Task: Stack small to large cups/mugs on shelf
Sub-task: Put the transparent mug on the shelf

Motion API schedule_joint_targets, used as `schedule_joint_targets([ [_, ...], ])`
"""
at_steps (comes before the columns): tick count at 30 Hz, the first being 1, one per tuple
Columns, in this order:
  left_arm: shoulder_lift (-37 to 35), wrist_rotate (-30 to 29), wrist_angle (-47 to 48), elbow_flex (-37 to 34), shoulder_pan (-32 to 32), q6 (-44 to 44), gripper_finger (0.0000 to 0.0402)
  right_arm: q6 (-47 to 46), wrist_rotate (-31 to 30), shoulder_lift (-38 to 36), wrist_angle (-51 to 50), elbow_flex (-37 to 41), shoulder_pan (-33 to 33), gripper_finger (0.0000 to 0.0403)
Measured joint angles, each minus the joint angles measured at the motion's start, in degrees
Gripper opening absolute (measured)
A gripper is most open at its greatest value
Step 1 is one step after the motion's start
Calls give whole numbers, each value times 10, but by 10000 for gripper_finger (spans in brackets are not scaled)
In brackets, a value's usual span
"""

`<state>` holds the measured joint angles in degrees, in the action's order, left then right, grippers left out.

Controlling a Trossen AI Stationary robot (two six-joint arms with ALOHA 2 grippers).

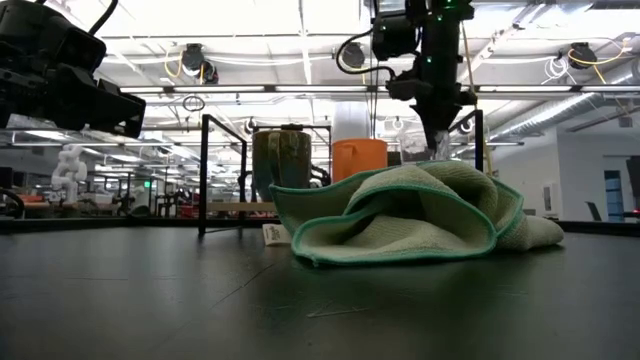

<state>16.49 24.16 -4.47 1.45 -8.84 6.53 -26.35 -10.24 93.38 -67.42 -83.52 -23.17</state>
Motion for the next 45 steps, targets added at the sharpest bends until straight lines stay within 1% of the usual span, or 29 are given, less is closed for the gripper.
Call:
schedule_joint_targets([
  [9, 0, 0, 0, 0, 0, 0, 26, -11, 28, 0, 46, 38, 2, 0],
  [16, 0, 0, 0, 0, 0, 4, 26, -30, 31, 0, 76, 61, 5, 0],
  [28, 0, 0, 0, 0, 0, 6, 26, -59, 29, 0, 82, 63, 1, 0],
  [37, 0, 0, 0, 0, 0, 3, 26, -59, 25, 0, 111, 63, -5, 0],
  [45, 0, 0, 0, 0, 0, 3, 26, -57, 25, 0, 88, 63, -15, 0],
])
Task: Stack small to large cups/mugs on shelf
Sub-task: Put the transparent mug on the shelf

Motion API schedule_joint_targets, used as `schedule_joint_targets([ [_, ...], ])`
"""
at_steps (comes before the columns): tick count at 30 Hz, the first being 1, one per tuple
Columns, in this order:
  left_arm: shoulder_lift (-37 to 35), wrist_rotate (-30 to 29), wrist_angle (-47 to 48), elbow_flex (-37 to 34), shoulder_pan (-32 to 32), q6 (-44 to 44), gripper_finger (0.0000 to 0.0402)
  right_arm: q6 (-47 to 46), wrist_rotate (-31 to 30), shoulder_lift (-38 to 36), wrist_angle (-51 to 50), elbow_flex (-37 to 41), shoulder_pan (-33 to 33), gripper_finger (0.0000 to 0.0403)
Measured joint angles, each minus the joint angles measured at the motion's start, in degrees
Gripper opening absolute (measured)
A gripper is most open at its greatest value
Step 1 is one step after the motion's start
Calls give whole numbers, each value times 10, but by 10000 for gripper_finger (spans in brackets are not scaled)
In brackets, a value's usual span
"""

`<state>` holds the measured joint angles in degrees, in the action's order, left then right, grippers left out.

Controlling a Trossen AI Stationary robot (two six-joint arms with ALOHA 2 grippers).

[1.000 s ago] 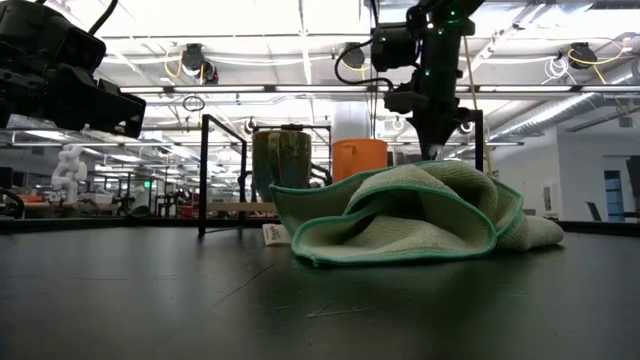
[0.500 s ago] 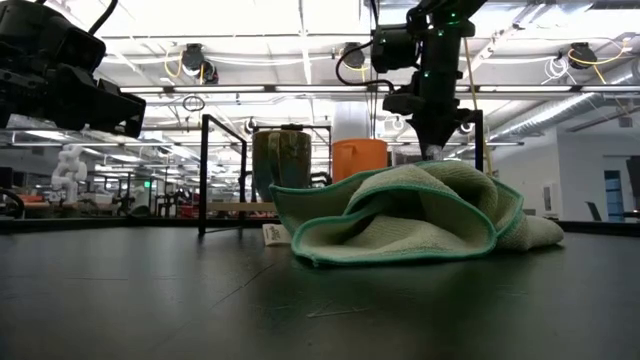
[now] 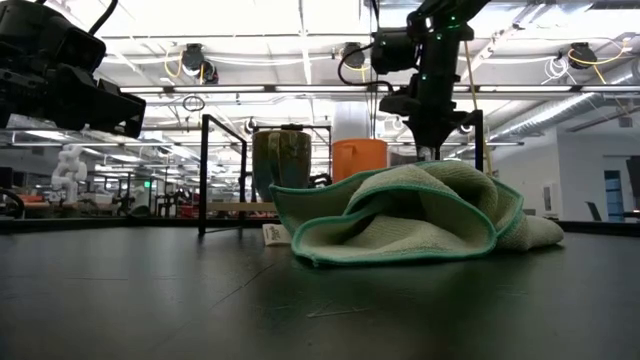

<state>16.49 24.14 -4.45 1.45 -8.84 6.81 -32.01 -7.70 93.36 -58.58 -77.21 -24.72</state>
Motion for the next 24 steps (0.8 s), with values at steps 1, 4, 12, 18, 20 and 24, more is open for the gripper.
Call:
schedule_joint_targets([
  [1, 0, 0, 0, 0, 0, 0, 26, 0, 0, 0, -5, 0, -1, 0],
  [4, 0, 0, 0, 0, 0, 0, 26, -2, 0, 0, -12, 0, -5, 0],
  [12, 0, 0, 0, 0, 0, 0, 26, 11, -5, 0, -13, 0, -5, 0],
  [18, 0, 0, 0, 0, 0, 0, 26, 14, -26, 0, -15, 0, -8, 0],
  [20, 0, 0, 0, 0, 0, 0, 26, 15, -26, 0, -15, 0, -8, 0],
  [24, 0, 0, 0, 0, 0, 0, 26, 16, -28, -1, -14, 0, -8, 0],
])
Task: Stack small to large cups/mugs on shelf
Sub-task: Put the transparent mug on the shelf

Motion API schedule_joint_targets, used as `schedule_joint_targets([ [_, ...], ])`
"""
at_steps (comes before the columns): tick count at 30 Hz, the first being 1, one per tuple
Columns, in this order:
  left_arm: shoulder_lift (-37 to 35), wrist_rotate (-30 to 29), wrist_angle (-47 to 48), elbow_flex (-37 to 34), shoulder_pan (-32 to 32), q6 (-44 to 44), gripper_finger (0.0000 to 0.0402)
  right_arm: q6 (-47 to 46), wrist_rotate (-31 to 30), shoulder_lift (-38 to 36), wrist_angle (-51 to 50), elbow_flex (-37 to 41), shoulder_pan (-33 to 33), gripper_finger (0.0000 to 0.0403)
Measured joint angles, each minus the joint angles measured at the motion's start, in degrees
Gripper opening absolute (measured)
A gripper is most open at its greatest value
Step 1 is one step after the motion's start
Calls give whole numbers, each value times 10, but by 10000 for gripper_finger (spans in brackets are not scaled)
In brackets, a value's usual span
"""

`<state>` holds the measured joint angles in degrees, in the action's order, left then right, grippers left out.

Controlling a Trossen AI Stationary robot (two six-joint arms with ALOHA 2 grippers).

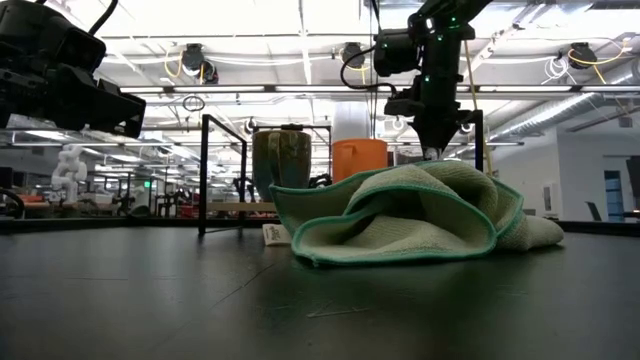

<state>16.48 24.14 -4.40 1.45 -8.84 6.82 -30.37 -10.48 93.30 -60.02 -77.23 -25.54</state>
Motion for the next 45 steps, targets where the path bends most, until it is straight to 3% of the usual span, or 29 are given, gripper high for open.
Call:
schedule_joint_targets([
  [18, 0, 0, 5, 0, 0, 2, 26, 14, 0, 0, -1, 0, 0, 14],
  [45, 0, 0, 13, 0, 0, 2, 26, 37, 33, -30, 28, 0, 0, 133],
])
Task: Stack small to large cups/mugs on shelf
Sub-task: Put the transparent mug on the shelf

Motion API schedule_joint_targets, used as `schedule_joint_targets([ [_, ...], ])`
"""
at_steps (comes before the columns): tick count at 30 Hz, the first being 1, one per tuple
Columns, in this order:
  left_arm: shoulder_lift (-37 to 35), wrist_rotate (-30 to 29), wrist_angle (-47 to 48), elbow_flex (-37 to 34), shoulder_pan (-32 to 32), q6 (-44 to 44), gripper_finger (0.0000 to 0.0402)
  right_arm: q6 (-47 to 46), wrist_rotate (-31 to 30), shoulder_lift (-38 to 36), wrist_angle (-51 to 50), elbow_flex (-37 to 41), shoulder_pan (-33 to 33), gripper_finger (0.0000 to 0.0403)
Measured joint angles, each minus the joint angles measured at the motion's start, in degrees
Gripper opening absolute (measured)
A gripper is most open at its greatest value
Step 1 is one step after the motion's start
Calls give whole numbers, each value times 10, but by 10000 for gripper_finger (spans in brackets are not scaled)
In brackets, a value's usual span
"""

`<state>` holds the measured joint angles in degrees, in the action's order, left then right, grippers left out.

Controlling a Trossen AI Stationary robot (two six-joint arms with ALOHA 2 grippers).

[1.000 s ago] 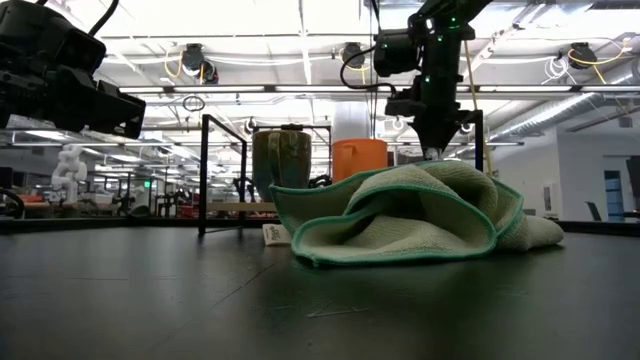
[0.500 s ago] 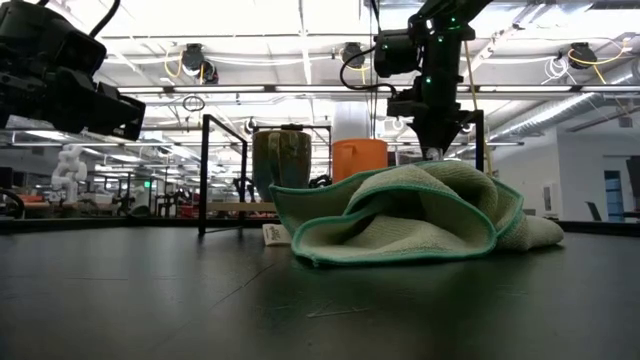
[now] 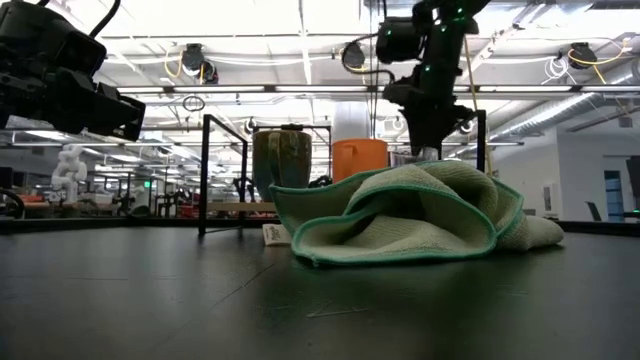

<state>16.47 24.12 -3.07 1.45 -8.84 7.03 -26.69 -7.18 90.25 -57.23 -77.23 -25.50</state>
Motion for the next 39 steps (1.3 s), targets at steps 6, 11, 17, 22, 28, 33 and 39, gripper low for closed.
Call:
schedule_joint_targets([
  [6, 0, 0, 0, 0, 0, 2, 26, 6, -2, -37, 4, 0, -1, 144],
  [11, 0, 0, -1, 0, 0, 2, 26, 15, -2, -68, 1, 0, -1, 144],
  [17, 0, 0, -25, 0, 0, -8, 26, 45, -19, -129, 2, 0, 0, 139],
  [22, 0, -1, -61, 0, 0, -31, 26, 83, -22, -196, 0, 0, 17, 96],
  [28, 0, -13, -88, 0, 0, -20, 11, 145, -28, -278, 3, 1, 71, 10],
  [33, 0, -19, -111, 0, 0, -11, 2, 169, -76, -357, 55, 54, 136, 3],
  [39, -1, -54, -143, 0, 0, 0, 1, 169, -79, -464, 157, 185, 197, 1],
])
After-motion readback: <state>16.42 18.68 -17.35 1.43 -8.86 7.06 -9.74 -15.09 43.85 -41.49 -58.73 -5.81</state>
